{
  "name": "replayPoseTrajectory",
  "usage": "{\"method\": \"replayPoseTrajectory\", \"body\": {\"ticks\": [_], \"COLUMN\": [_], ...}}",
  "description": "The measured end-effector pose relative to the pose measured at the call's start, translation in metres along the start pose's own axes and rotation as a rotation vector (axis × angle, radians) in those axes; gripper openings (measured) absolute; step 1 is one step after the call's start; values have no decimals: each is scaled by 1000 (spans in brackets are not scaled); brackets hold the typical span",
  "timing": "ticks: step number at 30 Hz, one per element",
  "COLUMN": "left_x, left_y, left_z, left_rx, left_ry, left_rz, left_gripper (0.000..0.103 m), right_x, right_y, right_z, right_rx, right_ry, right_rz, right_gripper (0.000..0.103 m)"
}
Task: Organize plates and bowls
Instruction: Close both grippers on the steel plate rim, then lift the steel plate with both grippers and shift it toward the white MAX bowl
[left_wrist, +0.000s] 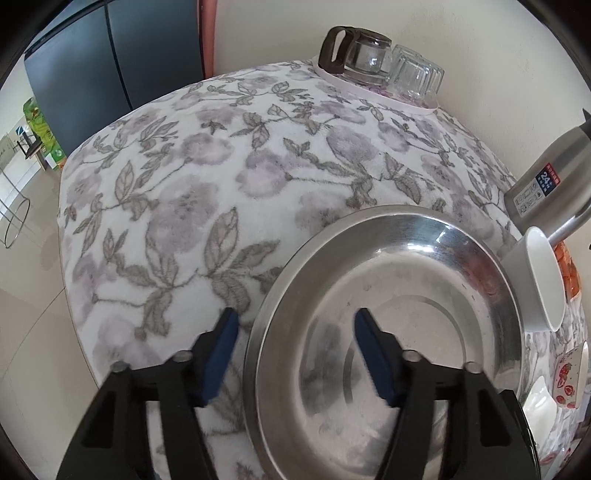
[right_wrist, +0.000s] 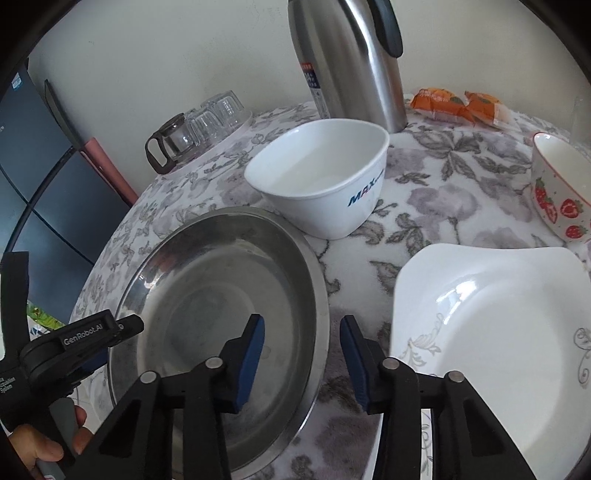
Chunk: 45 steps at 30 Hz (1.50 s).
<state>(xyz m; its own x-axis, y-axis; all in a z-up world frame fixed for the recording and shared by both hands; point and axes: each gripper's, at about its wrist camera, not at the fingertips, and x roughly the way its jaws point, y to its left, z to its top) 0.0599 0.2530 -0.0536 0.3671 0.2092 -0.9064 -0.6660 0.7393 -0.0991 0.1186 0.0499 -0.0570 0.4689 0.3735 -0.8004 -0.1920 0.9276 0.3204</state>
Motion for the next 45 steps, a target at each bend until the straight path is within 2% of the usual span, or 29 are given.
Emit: {"method": "replayPoseTrajectory", "body": {"ticks": [3, 8, 10, 15, 23, 35, 45], "left_x": [3, 9, 11, 10, 4, -30, -80], "left_y": [-2, 3, 5, 8, 14, 30, 29], "left_z": [2, 5, 5, 5, 3, -4, -14], "left_rx": [9, 8, 4, 2, -16, -61, -83], "left_ry": [-5, -4, -3, -5, -5, -50, -152], "left_rz": [11, 44, 49, 40, 14, -45, -105], "left_gripper": [53, 37, 33, 33, 30, 26, 26], "right_x": [5, 10, 12, 11, -6, -39, -79], "right_y": [0, 0, 0, -5, 5, 19, 14], "right_z": [1, -1, -1, -1, 0, -4, -6], "right_rx": [-5, -2, -2, 15, -44, -125, -141], "right_ry": [-3, 1, 5, 11, -15, -60, -109], "right_rz": [4, 3, 7, 11, 4, -12, -16], "right_gripper": [33, 30, 28, 17, 17, 17, 17]}}
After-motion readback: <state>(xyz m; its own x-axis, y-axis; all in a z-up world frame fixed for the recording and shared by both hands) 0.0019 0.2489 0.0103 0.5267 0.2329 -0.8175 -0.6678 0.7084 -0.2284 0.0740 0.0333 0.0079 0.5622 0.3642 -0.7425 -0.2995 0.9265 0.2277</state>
